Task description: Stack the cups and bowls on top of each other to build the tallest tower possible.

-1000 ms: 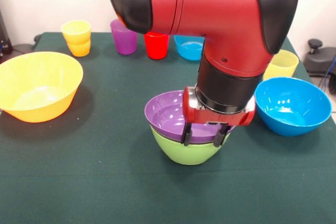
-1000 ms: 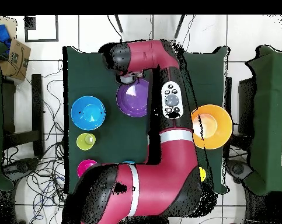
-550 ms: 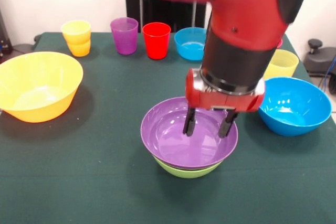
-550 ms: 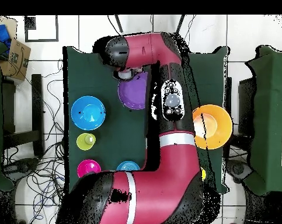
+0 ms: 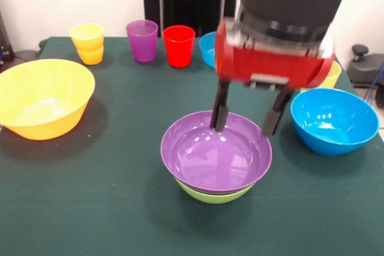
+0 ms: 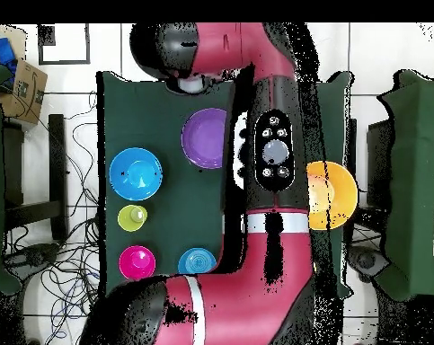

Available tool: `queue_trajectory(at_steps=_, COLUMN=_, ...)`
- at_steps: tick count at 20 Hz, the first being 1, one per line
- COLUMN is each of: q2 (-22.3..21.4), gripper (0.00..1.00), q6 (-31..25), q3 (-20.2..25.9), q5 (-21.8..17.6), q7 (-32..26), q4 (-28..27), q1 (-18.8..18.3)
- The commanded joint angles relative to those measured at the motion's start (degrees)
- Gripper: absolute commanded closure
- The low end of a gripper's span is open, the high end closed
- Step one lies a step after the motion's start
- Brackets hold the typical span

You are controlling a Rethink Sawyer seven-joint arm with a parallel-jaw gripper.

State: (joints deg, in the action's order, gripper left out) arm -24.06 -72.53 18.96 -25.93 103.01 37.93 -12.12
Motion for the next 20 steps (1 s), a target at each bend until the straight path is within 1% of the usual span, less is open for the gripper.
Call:
queue_trajectory(at_steps=1, q2=-1.6, gripper=0.00, q6=-12.6, q3=6.9, q5=-0.6, q7=-13.5, q4=-11.3, q1=1.5)
queue_trajectory(at_steps=2, q2=-1.6, gripper=0.00, q6=-12.6, q3=6.7, q5=-0.6, q7=-13.4, q4=-11.2, q1=1.5)
queue_trajectory(at_steps=4, q2=-1.9, gripper=0.00, q6=-10.9, q3=6.1, q5=0.0, q7=-12.8, q4=-9.2, q1=1.5)
queue_trajectory(at_steps=5, q2=-2.1, gripper=0.00, q6=-10.2, q3=5.5, q5=0.7, q7=-11.7, q4=-7.4, q1=1.6)
queue_trajectory(at_steps=6, q2=-2.5, gripper=0.00, q6=-8.7, q3=4.7, q5=1.4, q7=-10.1, q4=-4.9, q1=1.8)
queue_trajectory(at_steps=8, q2=-4.5, gripper=0.00, q6=-3.1, q3=2.5, q5=3.2, q7=-5.2, q4=3.4, q1=2.1)
queue_trajectory(at_steps=9, q2=-5.1, gripper=0.00, q6=-0.7, q3=1.7, q5=3.6, q7=-3.1, q4=6.6, q1=2.4)
queue_trajectory(at_steps=11, q2=-6.2, gripper=0.00, q6=3.4, q3=0.5, q5=4.0, q7=-0.1, q4=11.6, q1=3.0)
queue_trajectory(at_steps=15, q2=-7.0, gripper=0.00, q6=7.1, q3=-1.1, q5=3.8, q7=1.9, q4=15.6, q1=4.0)
queue_trajectory(at_steps=20, q2=-9.8, gripper=0.00, q6=16.5, q3=-3.0, q5=3.9, q7=4.3, q4=25.6, q1=3.9)
